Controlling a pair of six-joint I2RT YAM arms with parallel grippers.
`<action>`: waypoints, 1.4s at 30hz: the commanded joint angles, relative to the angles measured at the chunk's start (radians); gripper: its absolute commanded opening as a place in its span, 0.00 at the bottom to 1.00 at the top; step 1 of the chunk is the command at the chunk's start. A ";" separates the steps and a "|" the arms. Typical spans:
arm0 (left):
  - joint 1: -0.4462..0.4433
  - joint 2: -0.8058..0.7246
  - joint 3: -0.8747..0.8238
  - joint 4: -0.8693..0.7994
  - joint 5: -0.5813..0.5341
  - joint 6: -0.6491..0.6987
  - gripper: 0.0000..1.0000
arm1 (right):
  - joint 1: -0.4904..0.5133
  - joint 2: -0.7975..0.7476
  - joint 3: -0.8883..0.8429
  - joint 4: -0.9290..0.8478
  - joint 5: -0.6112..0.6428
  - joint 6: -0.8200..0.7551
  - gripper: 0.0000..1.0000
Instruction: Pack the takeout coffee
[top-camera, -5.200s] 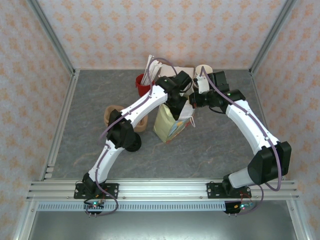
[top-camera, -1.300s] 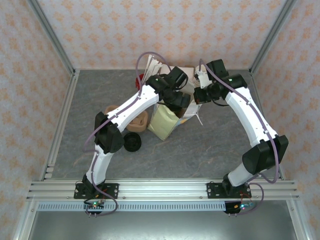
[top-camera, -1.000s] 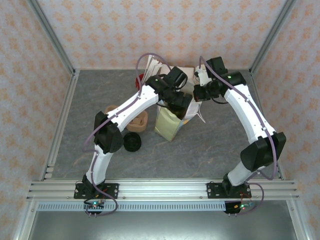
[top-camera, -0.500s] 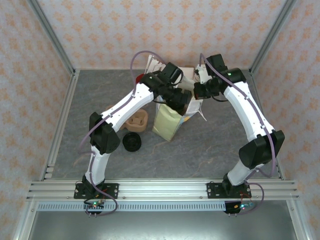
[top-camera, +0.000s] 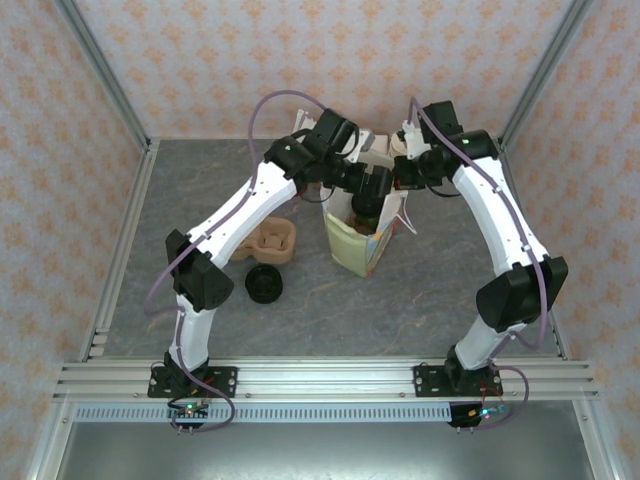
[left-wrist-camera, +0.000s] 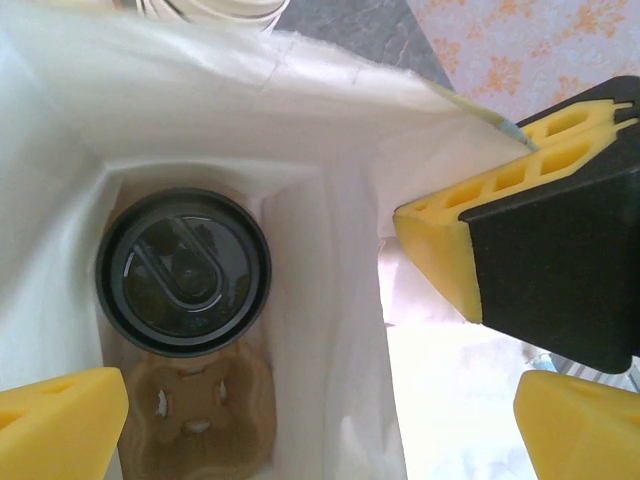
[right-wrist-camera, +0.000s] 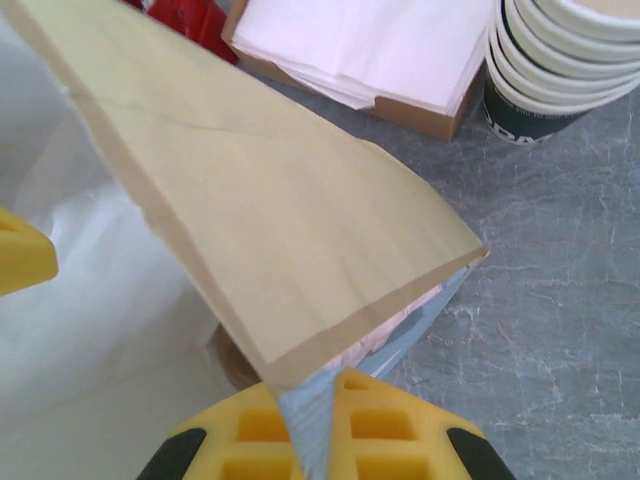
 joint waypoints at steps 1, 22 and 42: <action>-0.002 -0.002 0.116 0.067 0.104 -0.024 1.00 | 0.003 0.007 0.008 0.019 -0.013 0.001 0.00; 0.112 -0.260 -0.007 0.023 -0.545 -0.080 1.00 | 0.017 -0.320 -0.365 0.357 -0.143 -0.142 0.00; 0.124 -0.156 0.040 -0.091 -0.562 -0.110 1.00 | 0.048 -0.229 -0.256 0.246 -0.188 -0.114 0.00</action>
